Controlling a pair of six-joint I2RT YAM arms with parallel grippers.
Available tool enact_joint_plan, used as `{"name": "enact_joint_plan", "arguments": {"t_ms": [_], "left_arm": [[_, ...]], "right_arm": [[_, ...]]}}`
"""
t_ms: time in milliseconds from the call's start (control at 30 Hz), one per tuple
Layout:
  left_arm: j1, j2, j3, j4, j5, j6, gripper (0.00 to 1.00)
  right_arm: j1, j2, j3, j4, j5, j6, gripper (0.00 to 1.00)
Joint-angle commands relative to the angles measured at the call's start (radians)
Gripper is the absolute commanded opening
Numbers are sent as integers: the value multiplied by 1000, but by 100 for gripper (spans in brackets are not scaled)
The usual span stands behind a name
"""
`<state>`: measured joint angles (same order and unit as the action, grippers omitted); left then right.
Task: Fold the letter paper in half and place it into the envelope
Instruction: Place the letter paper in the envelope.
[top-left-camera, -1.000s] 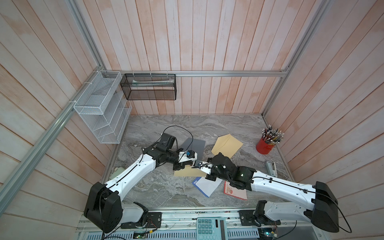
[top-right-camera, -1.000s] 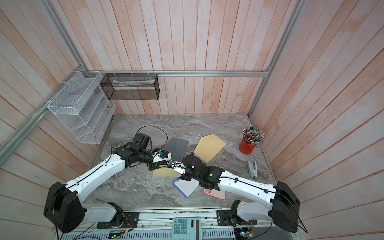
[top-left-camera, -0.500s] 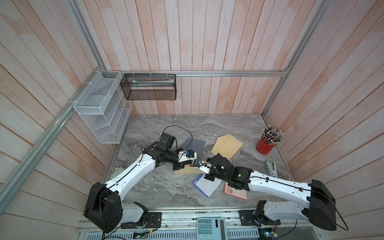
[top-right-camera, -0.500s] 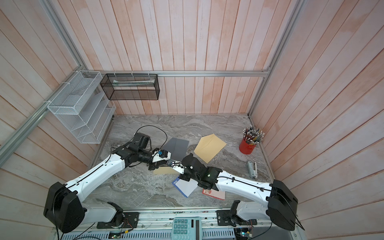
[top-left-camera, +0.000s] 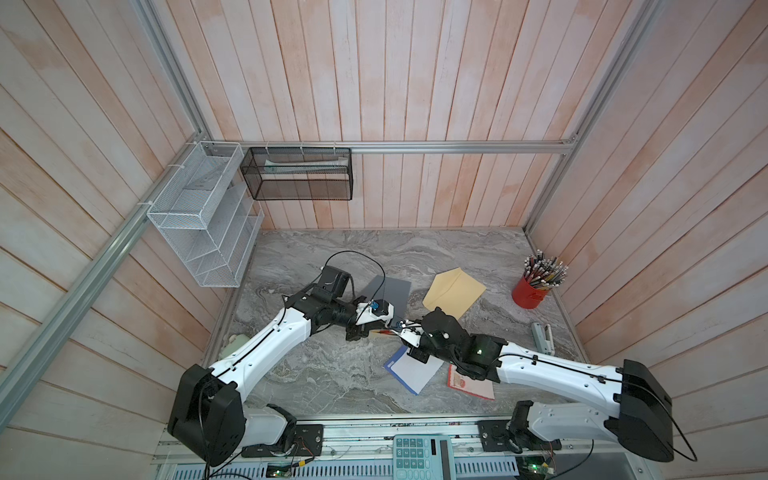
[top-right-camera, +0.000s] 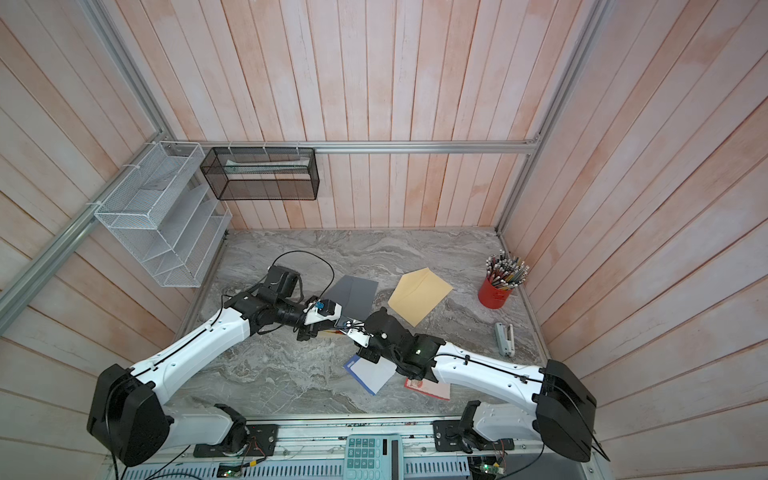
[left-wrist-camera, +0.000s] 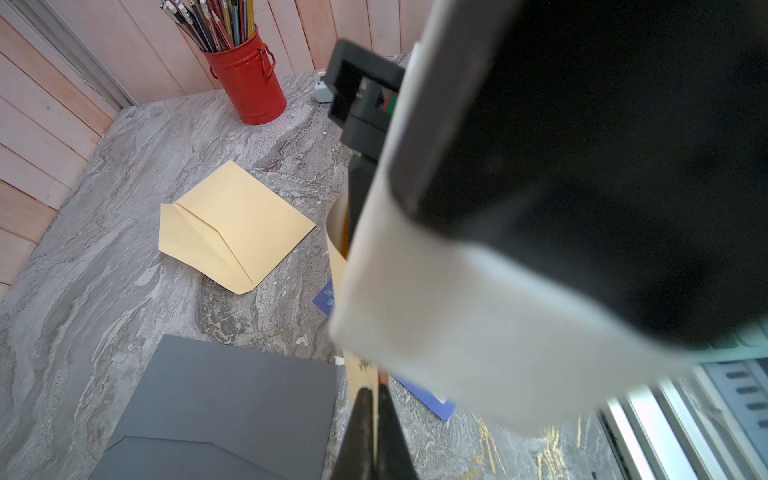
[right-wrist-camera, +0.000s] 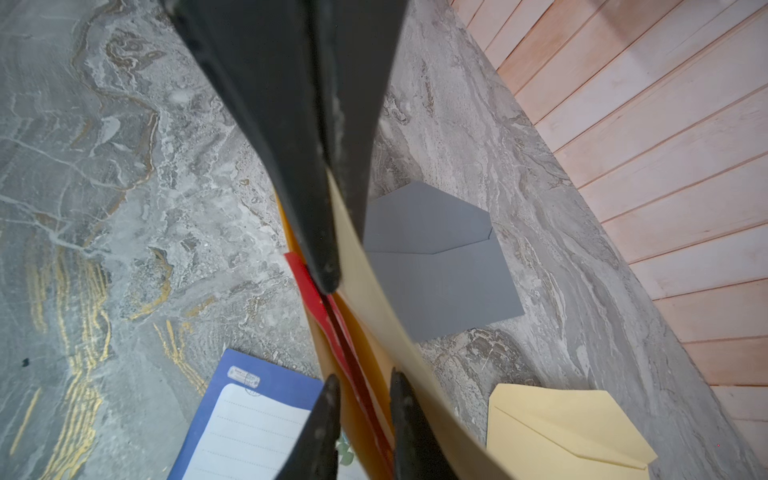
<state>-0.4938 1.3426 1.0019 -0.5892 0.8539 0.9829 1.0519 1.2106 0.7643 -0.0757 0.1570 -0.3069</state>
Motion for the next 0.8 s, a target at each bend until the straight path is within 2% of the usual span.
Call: {"name": "enact_joint_plan", "arguments": {"t_ms": [0,200,333,433,567,767], "left_arm": [[-2,-10,-14,1,21,-8,0],[6,-6,-21,31,6,-34,0],[17,-23,-44,128,-35,-119,0],[21,-65,-82,257,-125,-254,0],[31,-163,-194,490,-237,-486,0],[45,-311,-315,676,-466,-843,0]], "right_arm": [[-1,-62,9,14,5,21,30],[-2,-165,5,17,-64,53,35],[-3,-247,-30,90,-54,116,41],[-8,-290,-28,125,42,227,54],[-22,-307,-4,134,102,285,60],[-67,-274,-22,273,65,399,71]]}}
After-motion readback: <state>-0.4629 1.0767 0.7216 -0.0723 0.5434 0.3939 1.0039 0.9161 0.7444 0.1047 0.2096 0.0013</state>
